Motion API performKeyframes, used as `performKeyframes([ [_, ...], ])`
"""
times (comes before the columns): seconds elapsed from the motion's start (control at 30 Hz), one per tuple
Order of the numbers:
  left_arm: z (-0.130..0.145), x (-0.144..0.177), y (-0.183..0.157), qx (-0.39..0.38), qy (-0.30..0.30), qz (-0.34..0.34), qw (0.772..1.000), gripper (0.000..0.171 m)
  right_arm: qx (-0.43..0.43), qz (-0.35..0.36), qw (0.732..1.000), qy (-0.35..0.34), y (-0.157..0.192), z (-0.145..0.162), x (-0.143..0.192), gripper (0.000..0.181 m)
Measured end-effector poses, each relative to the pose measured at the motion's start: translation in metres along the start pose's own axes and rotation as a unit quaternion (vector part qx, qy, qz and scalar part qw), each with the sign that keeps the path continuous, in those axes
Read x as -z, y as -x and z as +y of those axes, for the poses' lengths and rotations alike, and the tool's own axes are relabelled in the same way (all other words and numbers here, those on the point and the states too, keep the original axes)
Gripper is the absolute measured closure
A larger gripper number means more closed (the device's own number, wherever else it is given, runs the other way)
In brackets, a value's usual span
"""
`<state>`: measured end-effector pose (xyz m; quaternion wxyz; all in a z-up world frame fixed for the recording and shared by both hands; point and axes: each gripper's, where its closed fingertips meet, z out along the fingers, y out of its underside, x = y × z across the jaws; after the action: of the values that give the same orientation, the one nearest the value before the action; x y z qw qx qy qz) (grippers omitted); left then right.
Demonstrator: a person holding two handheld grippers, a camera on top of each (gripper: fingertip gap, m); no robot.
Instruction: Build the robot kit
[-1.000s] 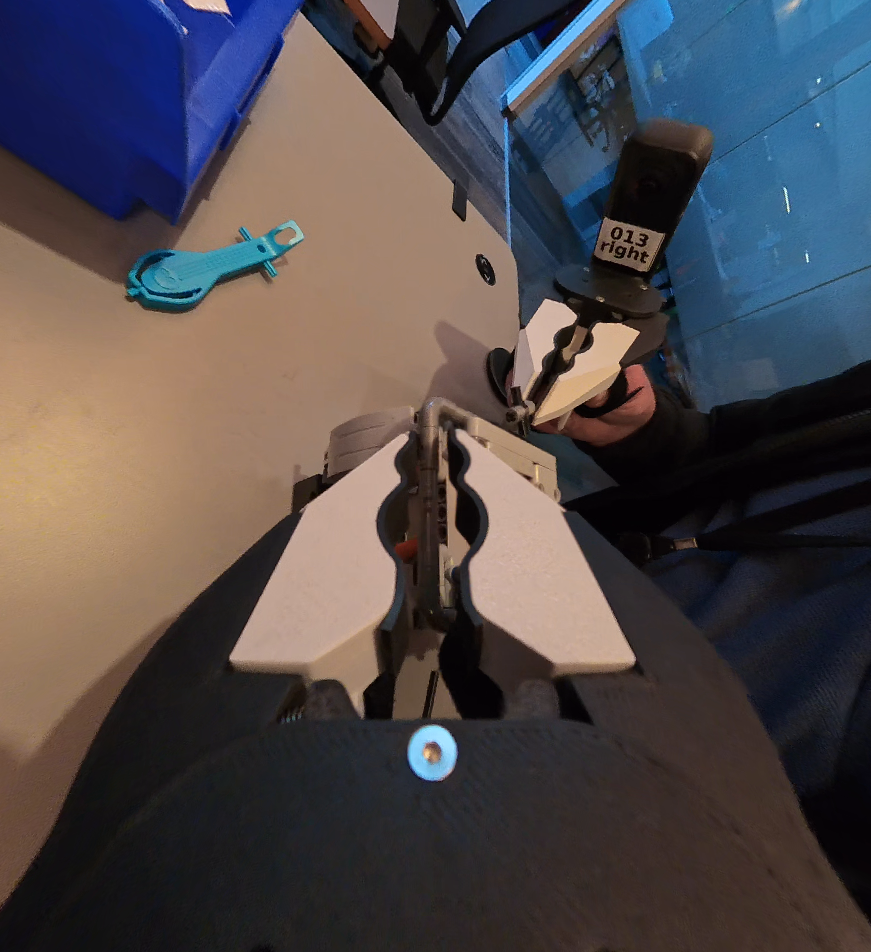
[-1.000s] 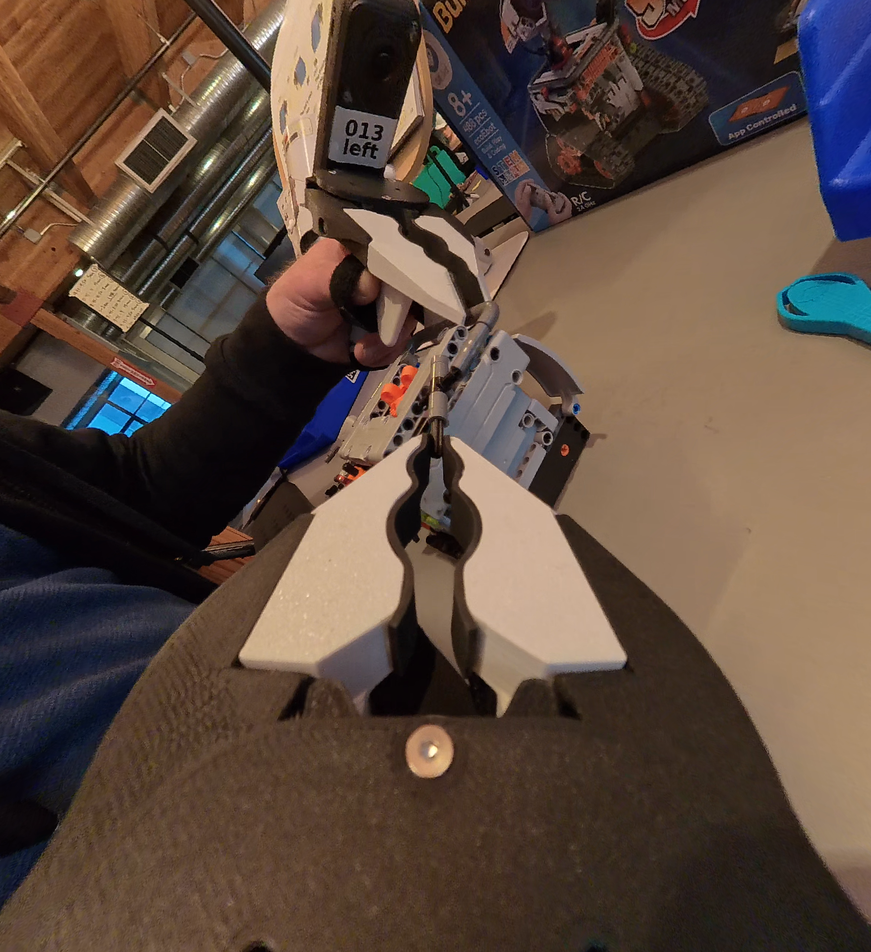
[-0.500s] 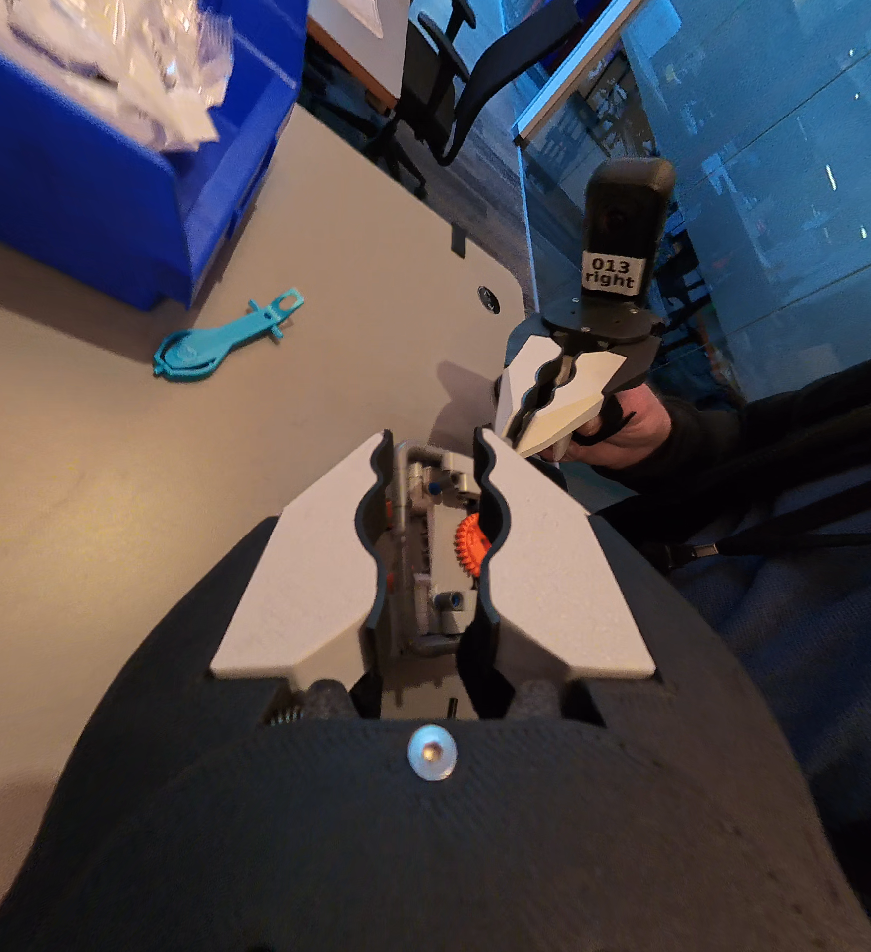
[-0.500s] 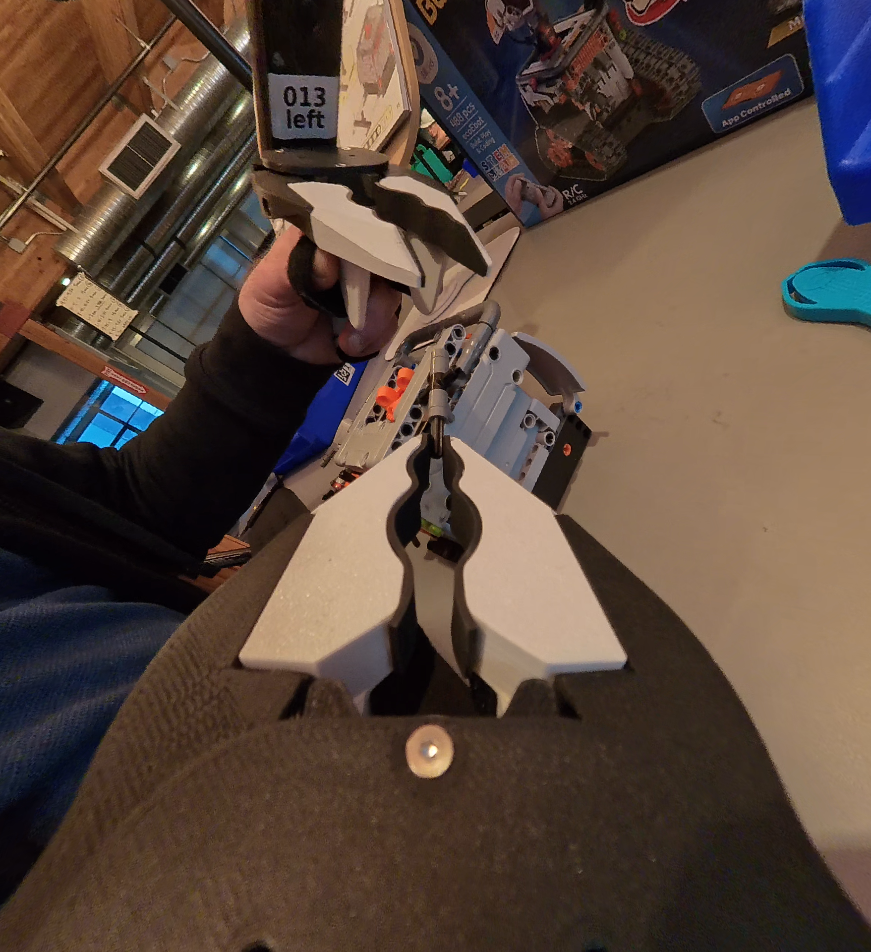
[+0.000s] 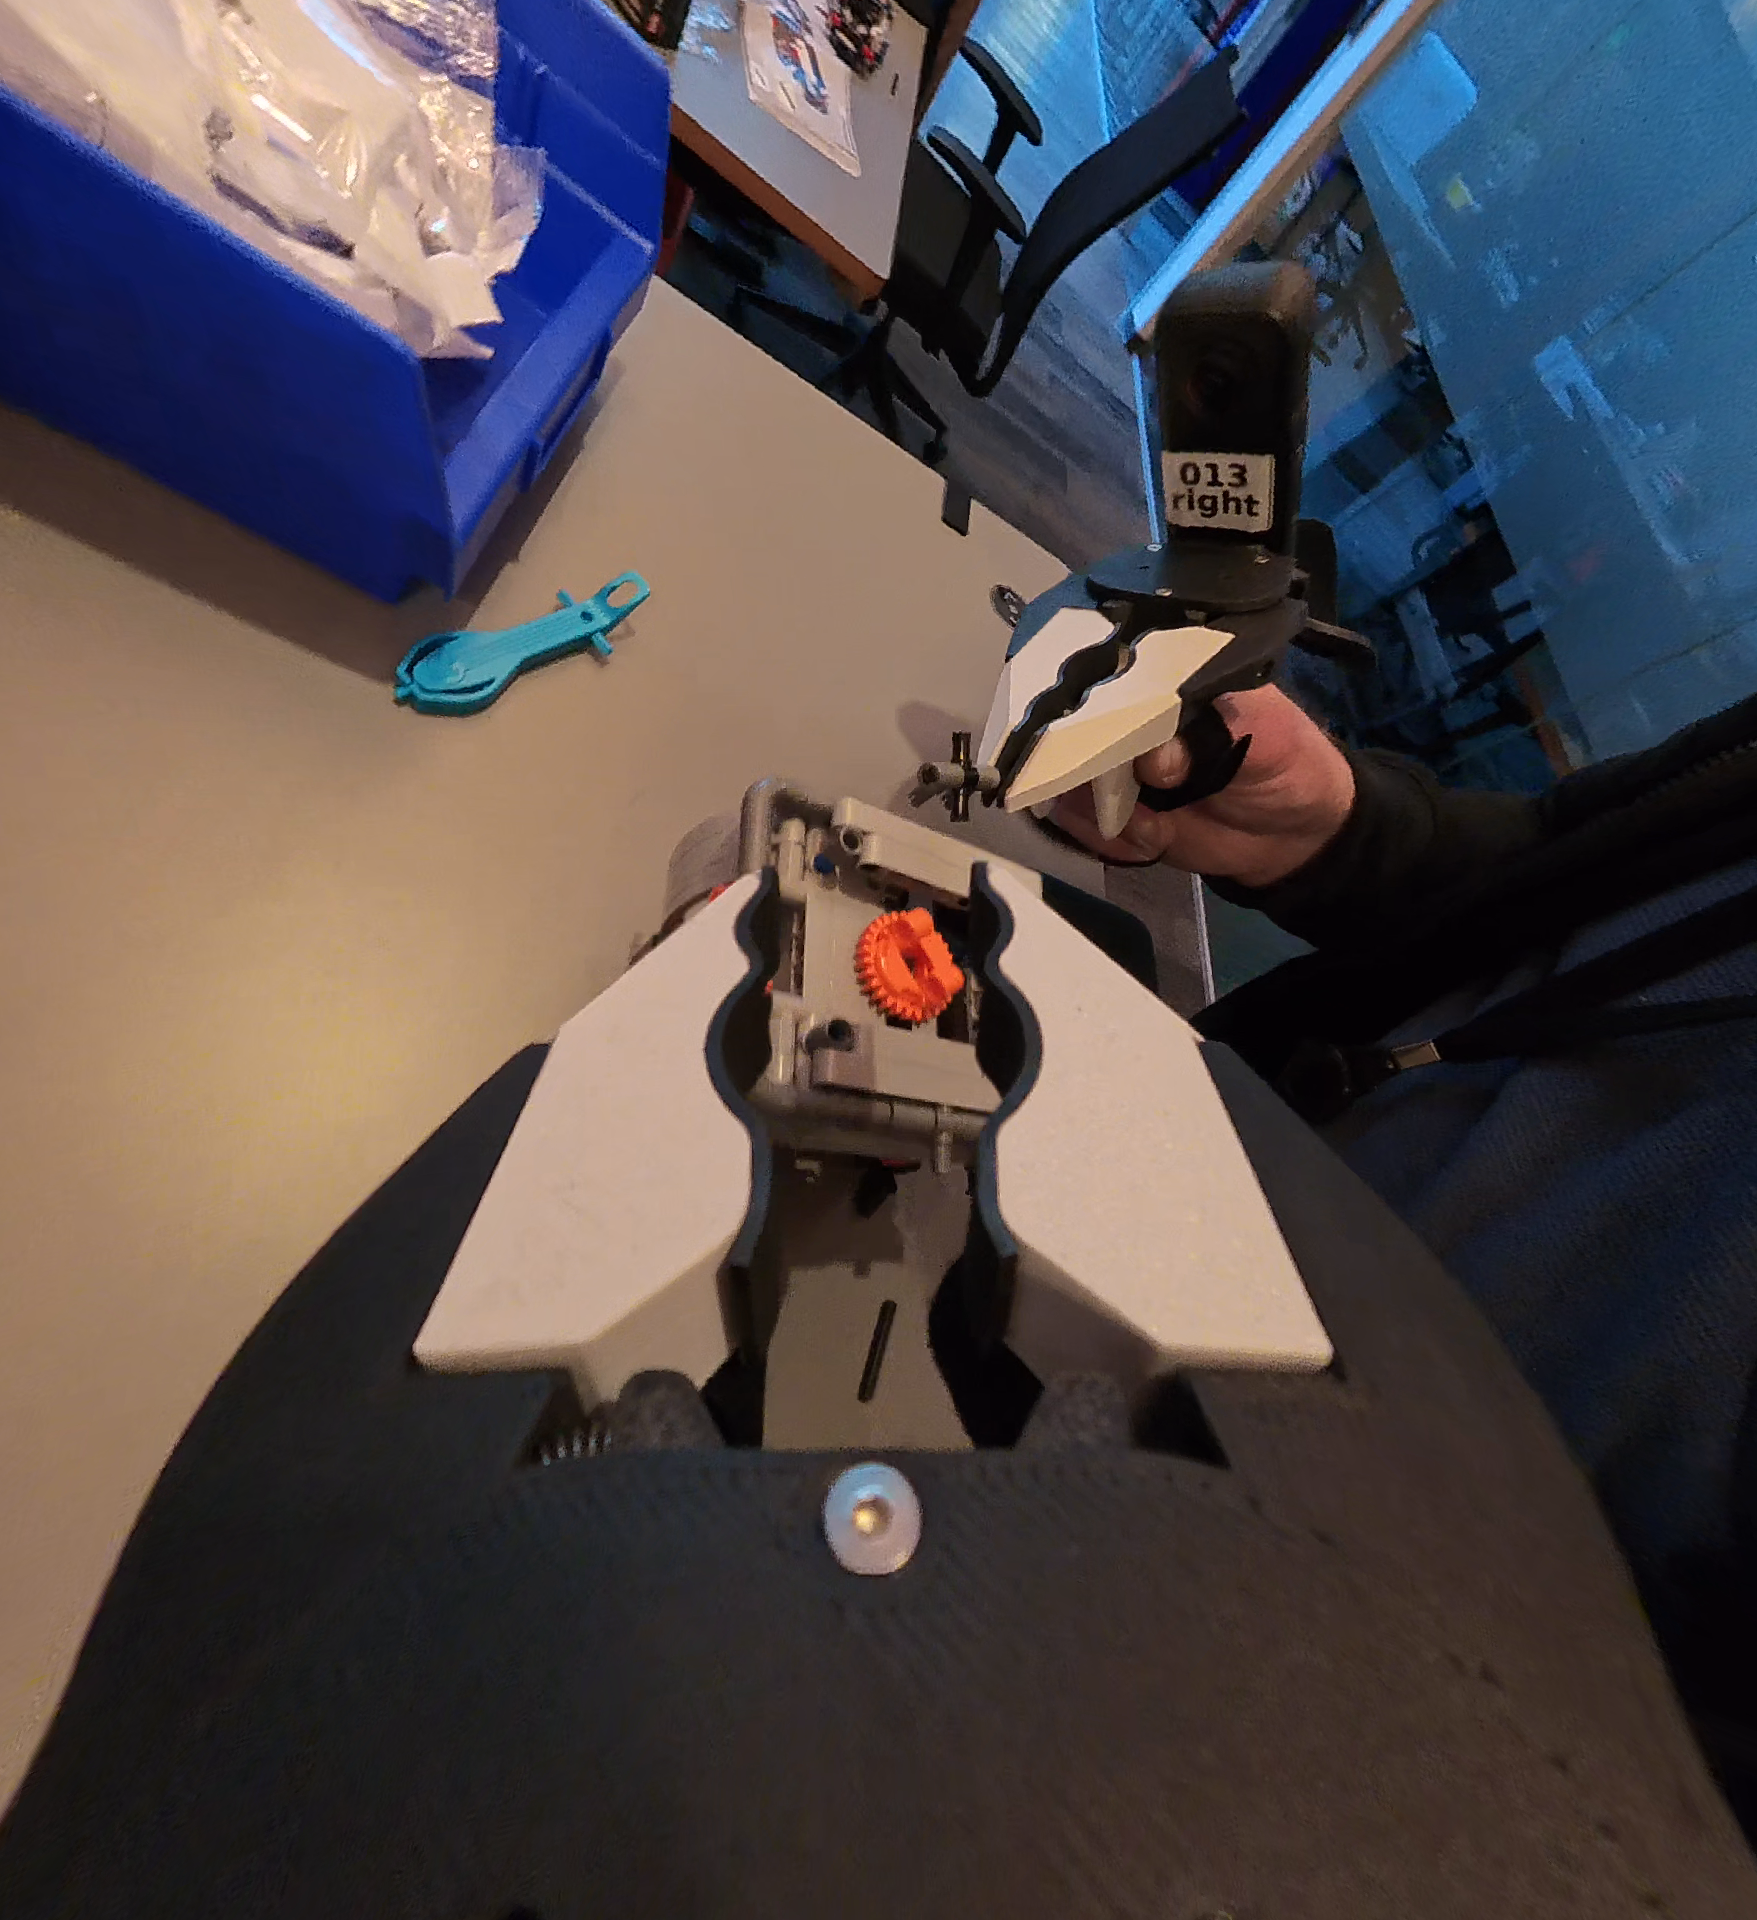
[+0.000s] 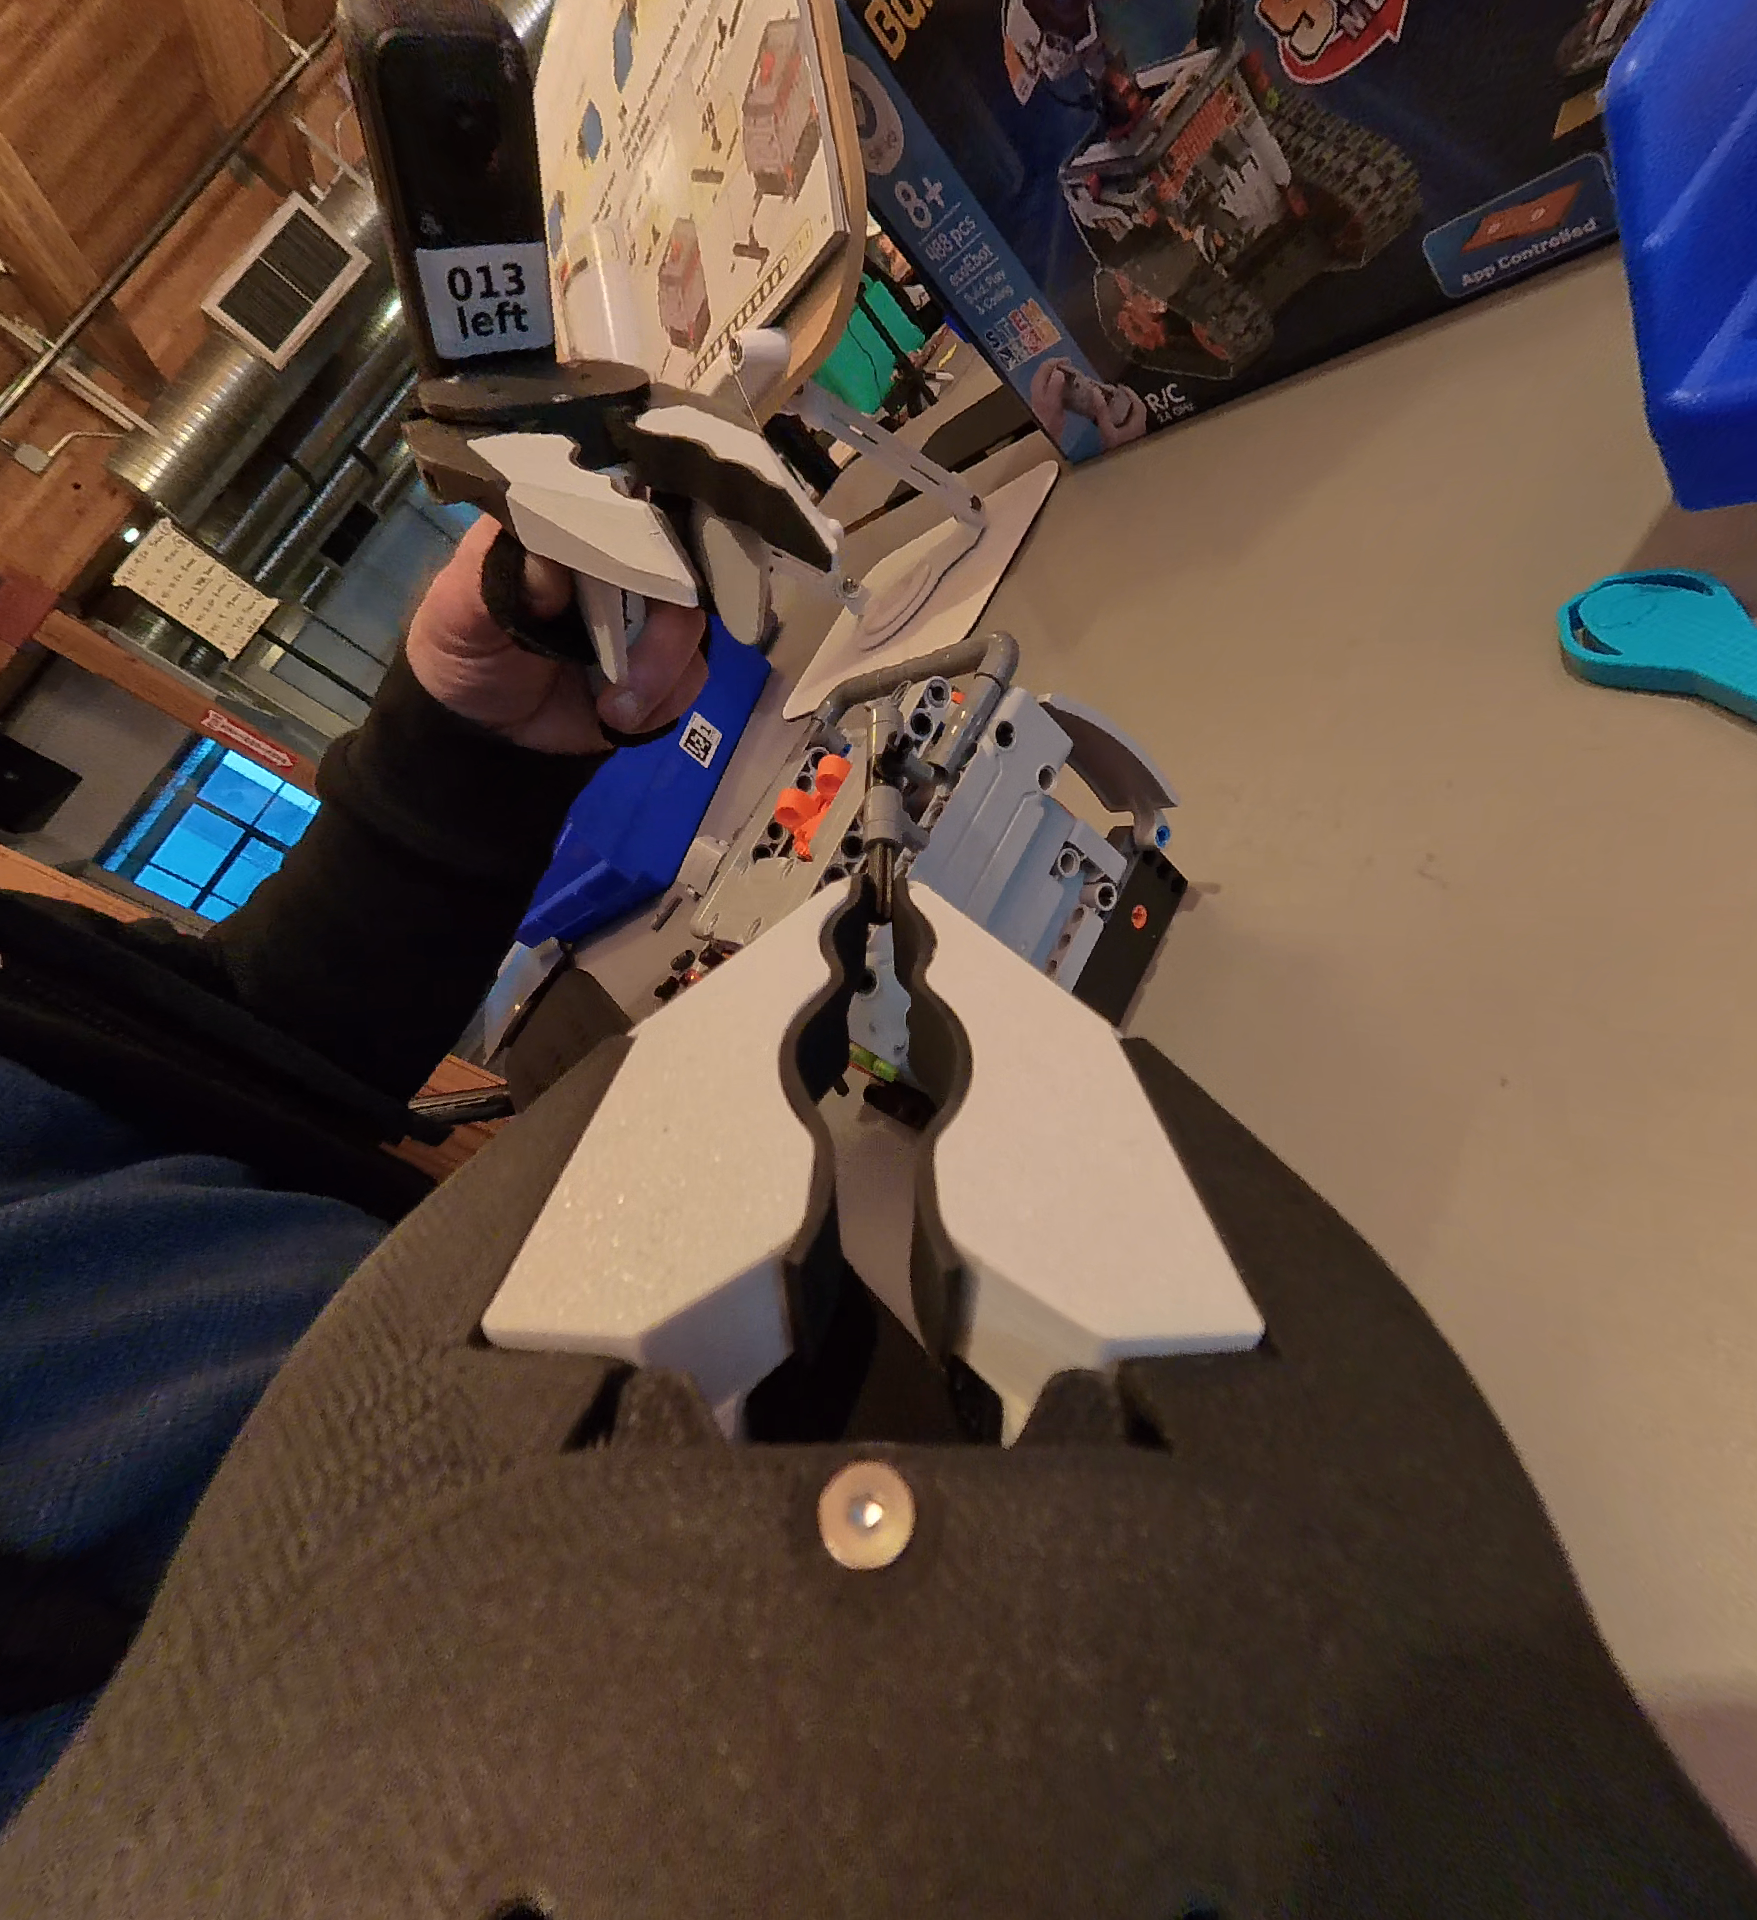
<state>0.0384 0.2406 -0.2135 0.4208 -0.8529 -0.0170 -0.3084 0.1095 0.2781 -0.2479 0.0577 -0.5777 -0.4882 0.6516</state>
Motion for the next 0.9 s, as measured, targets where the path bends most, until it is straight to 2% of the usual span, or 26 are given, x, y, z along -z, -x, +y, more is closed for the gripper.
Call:
performKeyframes([
  [0.17, 0.021, 0.014, -0.001, 0.040, -0.015, -0.031, 0.999, 0.135, -0.005, 0.009, 1.000, 0.011, -0.001, 0.005, -0.004, 0.180],
  [0.3, 0.034, 0.030, 0.000, 0.097, -0.083, -0.085, 0.988, 0.128, -0.015, 0.012, 1.000, 0.012, -0.003, 0.010, -0.005, 0.180],
  [0.47, 0.051, 0.011, -0.005, 0.140, -0.091, -0.082, 0.983, 0.126, -0.017, 0.015, 1.000, 0.013, -0.001, 0.015, -0.008, 0.180],
  [0.7, 0.047, -0.002, 0.011, 0.107, -0.066, -0.127, 0.984, 0.135, -0.014, 0.013, 1.000, 0.013, 0.005, 0.019, -0.012, 0.180],
  [0.9, 0.032, -0.011, 0.028, 0.067, -0.041, -0.117, 0.990, 0.138, -0.026, -0.007, 1.000, 0.011, 0.015, 0.025, -0.021, 0.180],
])
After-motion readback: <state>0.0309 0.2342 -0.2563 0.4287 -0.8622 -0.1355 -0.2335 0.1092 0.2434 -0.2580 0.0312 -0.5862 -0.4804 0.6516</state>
